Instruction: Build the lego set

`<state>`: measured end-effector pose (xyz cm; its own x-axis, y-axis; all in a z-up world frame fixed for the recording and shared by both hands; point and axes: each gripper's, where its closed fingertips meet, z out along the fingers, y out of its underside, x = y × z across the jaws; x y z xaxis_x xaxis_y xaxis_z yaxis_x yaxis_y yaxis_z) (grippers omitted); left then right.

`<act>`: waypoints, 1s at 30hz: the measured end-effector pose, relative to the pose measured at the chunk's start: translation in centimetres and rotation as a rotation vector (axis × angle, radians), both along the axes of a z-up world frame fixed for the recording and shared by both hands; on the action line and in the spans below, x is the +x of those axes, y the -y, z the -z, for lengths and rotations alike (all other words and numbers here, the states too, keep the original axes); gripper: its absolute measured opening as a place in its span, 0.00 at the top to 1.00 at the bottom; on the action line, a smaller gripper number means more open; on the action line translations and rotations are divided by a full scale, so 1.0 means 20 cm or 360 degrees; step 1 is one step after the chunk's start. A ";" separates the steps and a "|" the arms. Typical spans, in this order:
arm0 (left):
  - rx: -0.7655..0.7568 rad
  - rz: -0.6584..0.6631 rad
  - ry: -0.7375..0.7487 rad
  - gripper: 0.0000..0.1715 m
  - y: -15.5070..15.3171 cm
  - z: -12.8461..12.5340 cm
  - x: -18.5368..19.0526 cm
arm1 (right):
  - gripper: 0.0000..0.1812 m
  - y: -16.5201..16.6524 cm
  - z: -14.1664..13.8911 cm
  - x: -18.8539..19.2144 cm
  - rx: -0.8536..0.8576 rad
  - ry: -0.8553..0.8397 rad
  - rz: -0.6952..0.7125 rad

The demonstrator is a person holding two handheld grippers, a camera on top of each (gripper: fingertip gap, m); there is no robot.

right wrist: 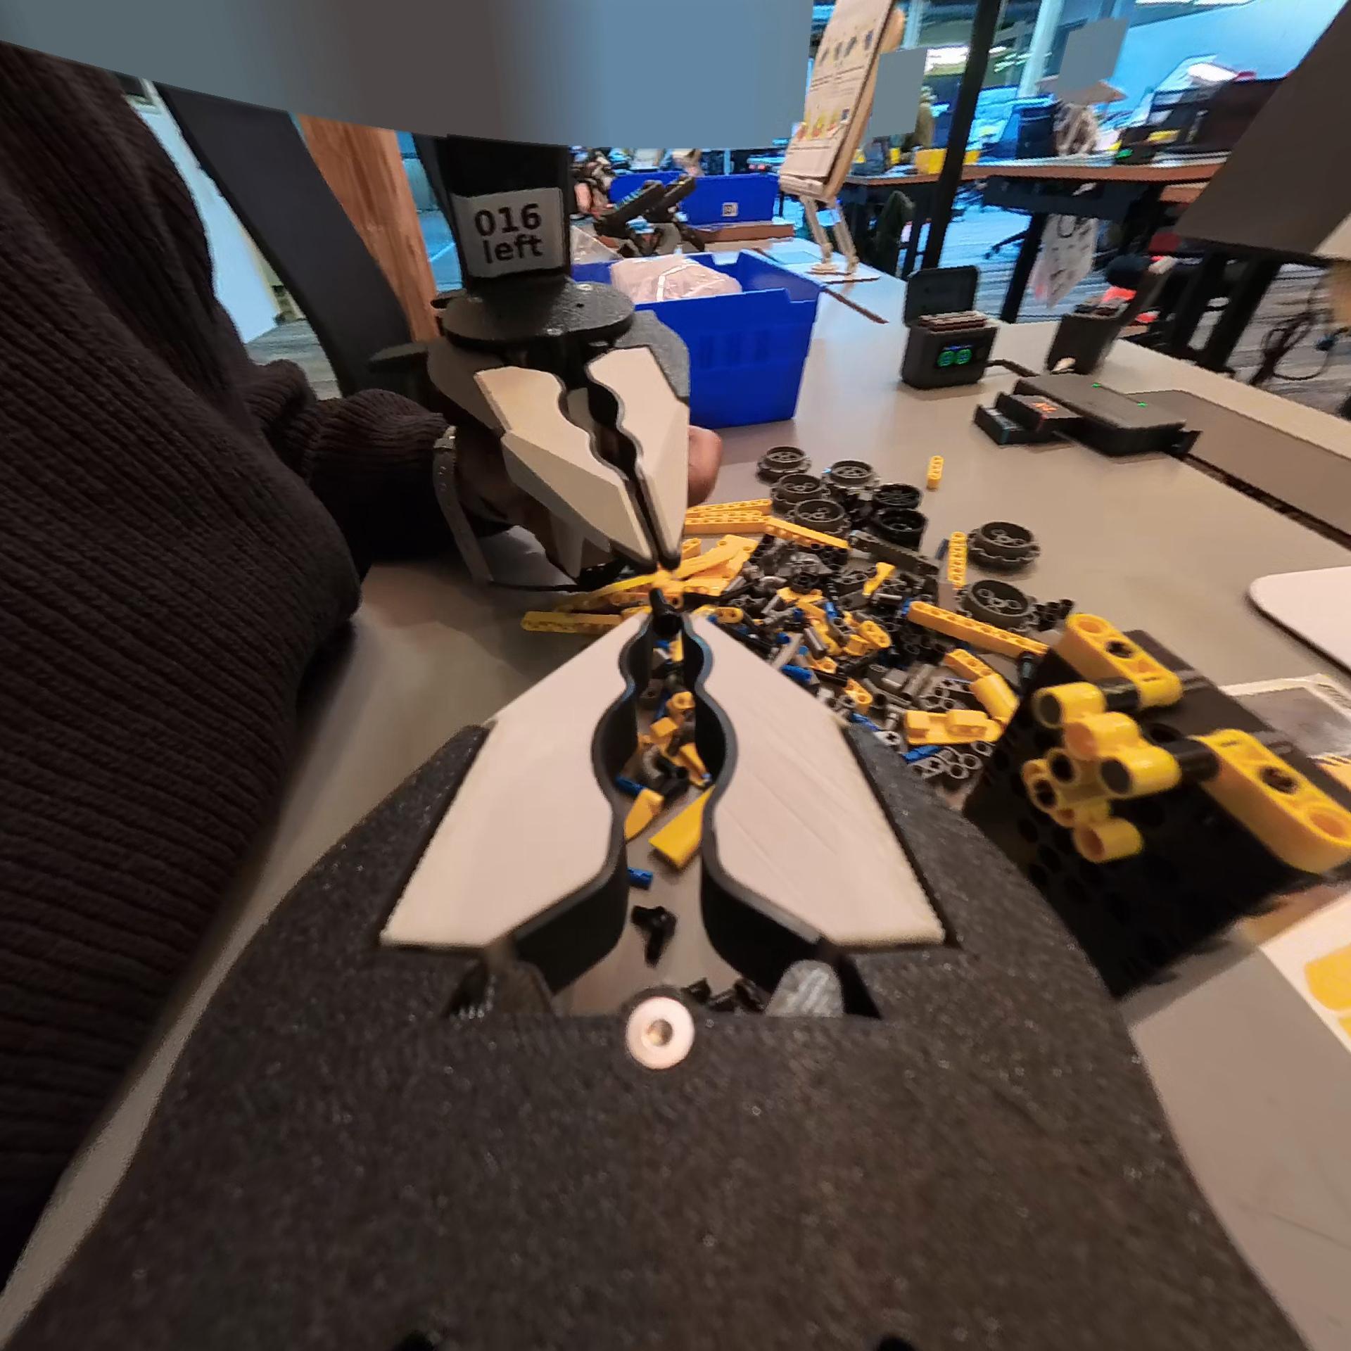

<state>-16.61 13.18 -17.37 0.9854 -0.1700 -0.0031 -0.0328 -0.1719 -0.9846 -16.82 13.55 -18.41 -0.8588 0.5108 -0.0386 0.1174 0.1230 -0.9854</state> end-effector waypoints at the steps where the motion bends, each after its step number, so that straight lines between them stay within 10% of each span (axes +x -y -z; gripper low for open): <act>1: 0.0004 -0.0013 0.0005 1.00 0.00 0.00 -0.01 | 0.97 -0.01 0.00 0.00 -0.0005 -0.0004 0.0011; 14: 0.0050 -0.0058 0.0115 1.00 0.01 -0.04 -0.06 | 0.97 -0.07 -0.06 -0.06 -0.0044 -0.0080 0.0145; 25: -0.0337 0.0049 -0.0003 0.98 0.07 0.18 -0.07 | 0.97 -0.14 -0.09 -0.07 0.0030 -0.0160 0.0231; 30: -0.0379 0.0033 0.0017 0.85 0.05 0.21 -0.06 | 0.97 -0.17 -0.11 -0.06 0.0029 -0.0186 0.0259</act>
<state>-17.85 12.10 -21.51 0.9815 -0.1846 0.0501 -0.0282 -0.3986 -0.9167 -18.11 17.03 -16.30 -0.7630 0.6429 0.0672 0.0219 0.1296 -0.9913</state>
